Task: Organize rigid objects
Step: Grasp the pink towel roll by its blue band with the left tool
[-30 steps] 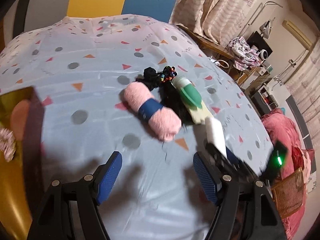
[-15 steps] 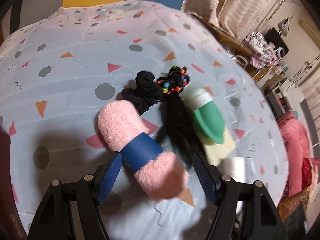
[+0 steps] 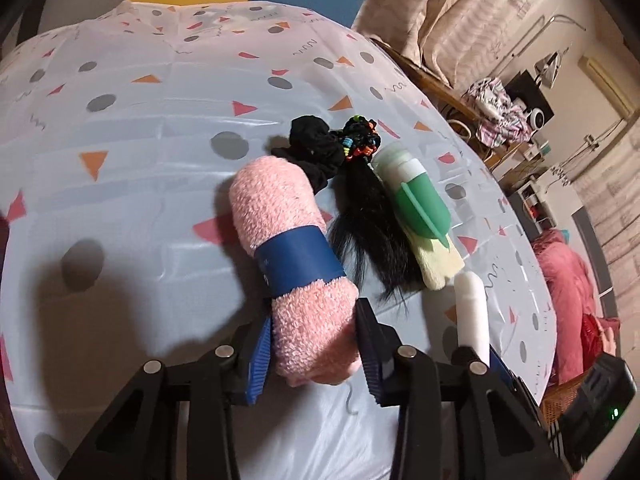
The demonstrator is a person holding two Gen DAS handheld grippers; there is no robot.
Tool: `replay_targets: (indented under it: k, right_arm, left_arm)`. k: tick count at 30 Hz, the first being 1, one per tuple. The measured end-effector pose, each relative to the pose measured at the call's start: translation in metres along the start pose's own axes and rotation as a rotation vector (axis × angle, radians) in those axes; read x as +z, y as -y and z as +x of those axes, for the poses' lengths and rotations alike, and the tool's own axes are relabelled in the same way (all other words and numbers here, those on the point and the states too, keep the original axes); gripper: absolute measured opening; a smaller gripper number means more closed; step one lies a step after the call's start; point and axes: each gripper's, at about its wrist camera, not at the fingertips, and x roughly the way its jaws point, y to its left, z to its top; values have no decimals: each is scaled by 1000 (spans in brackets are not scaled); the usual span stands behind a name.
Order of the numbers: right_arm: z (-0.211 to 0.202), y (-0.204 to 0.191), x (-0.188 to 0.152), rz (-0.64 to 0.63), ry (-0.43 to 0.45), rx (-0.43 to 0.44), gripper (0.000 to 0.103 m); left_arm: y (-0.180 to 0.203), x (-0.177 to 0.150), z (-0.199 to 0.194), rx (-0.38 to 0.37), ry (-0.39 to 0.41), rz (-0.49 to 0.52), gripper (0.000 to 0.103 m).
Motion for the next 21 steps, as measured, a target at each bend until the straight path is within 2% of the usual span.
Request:
replay_targets:
  k: [12,17,19,21]
  right_arm:
    - [1,-1,0,-12,-2,-14,57]
    - [0,-2,0,-17,-2,-20,57]
    - [0,-3,0,-19,-2,-23,57]
    - [1,-4,0,-22,-3,-27,57]
  left_arm:
    - [-18,-47,-40,2,27,-9,38]
    - [-2,-38,-43,72,47,52,50]
    - [3,-28,-36,94,32,62,62]
    - [6,-20,-22,145,-6,86,61]
